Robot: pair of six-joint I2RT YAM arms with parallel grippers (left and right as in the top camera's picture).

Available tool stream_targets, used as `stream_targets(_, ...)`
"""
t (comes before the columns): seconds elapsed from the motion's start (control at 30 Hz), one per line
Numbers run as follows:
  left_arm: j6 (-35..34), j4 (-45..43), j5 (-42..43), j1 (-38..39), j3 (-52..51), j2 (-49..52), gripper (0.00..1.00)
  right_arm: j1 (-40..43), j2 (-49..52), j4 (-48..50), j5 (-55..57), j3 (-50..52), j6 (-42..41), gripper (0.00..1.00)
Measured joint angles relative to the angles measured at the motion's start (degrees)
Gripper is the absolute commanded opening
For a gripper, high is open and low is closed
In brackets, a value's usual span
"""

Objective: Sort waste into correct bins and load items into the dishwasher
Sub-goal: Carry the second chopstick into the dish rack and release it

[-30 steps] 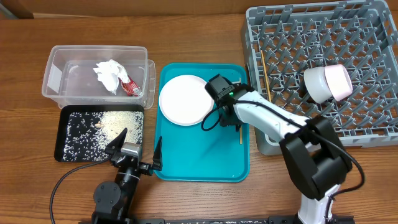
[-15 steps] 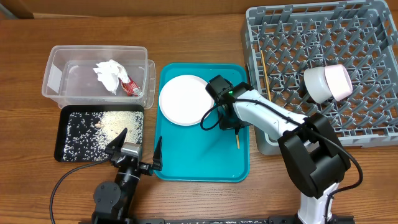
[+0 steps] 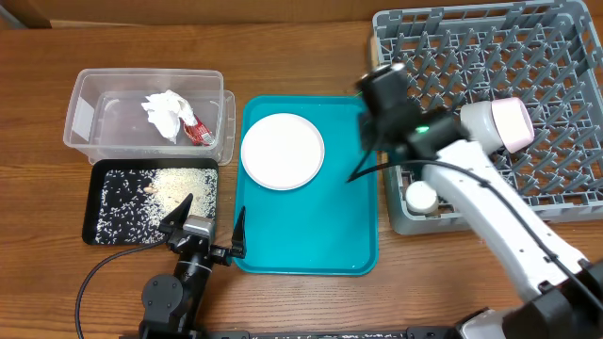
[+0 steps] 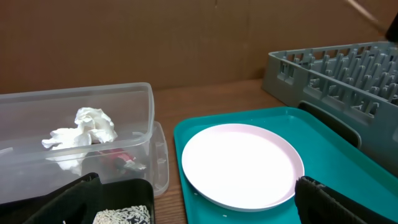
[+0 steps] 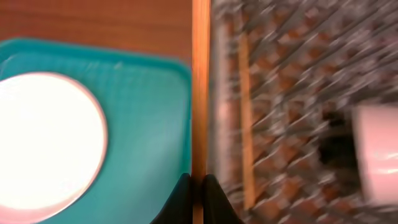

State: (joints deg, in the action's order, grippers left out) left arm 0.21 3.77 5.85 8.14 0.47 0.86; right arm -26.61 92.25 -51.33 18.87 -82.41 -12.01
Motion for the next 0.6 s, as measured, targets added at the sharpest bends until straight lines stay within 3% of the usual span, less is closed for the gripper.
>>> stream_targets(0.17,0.00,0.00,0.00,0.00,0.00,0.00,1.00,6.16,3.15,3.19,-1.51,0.28,7.06,0.05)
stream_targets(0.27,0.00,0.00,0.00,0.00,0.00,0.00,1.00,7.96,6.23,3.08,-2.32,0.52,9.42,0.37)
stream_targets(0.33,0.00,0.00,0.00,0.00,0.00,0.00,1.00,8.15,7.82,2.64,-2.36,0.87,10.16,0.48)
stream_targets(0.6,0.00,0.00,0.00,0.00,0.00,0.00,1.00,4.15,6.67,-0.98,-8.41,-1.33,9.11,0.54)
